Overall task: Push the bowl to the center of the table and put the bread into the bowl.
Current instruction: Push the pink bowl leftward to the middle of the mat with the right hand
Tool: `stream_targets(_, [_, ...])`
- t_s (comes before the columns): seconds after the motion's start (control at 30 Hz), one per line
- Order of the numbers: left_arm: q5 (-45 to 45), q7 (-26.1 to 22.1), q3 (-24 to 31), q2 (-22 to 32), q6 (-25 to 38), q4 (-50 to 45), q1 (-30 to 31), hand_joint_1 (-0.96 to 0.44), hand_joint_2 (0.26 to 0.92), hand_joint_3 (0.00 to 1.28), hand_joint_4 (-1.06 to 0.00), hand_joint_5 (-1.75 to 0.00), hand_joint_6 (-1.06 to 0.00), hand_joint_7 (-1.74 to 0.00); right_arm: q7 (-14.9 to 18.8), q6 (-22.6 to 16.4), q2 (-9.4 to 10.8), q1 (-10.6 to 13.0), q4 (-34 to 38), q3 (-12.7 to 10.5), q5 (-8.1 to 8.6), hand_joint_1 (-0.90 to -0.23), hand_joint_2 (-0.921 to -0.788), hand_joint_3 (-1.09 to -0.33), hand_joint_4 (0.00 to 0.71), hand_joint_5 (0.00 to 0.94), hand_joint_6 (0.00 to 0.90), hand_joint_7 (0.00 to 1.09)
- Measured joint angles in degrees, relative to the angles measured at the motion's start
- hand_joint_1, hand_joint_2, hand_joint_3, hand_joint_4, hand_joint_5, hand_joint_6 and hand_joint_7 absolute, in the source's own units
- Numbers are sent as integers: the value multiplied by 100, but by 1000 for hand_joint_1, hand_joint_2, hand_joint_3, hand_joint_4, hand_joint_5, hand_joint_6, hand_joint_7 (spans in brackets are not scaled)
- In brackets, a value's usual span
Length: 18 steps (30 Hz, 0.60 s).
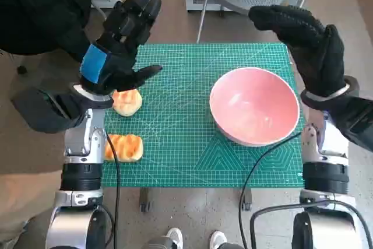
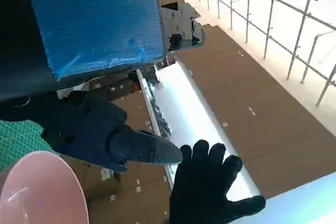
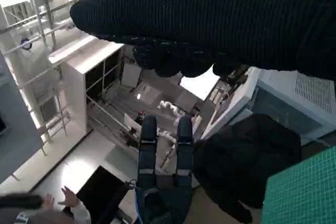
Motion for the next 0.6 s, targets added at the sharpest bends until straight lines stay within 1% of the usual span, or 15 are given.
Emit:
stream_targets(0.37, [-19,-57,4,1,33,0,0,-511,921,140,-38,-1,-3,-335,-14,-4,-14,0,1,17,-11,-692,-921,-789,164,0,212,1])
stream_targets(0.53, [-26,-80,7,2,61,0,0,-512,921,140,-39,-1,-6,-337,-22,-8,-21,0,2,35,-87,-697,-921,-789,160,0,212,0])
stream_targets(0.6, [-31,-91,8,2,66,0,0,-513,921,139,-40,-1,-7,-338,-22,-8,-22,0,2,36,-93,-697,-921,-789,159,0,212,0])
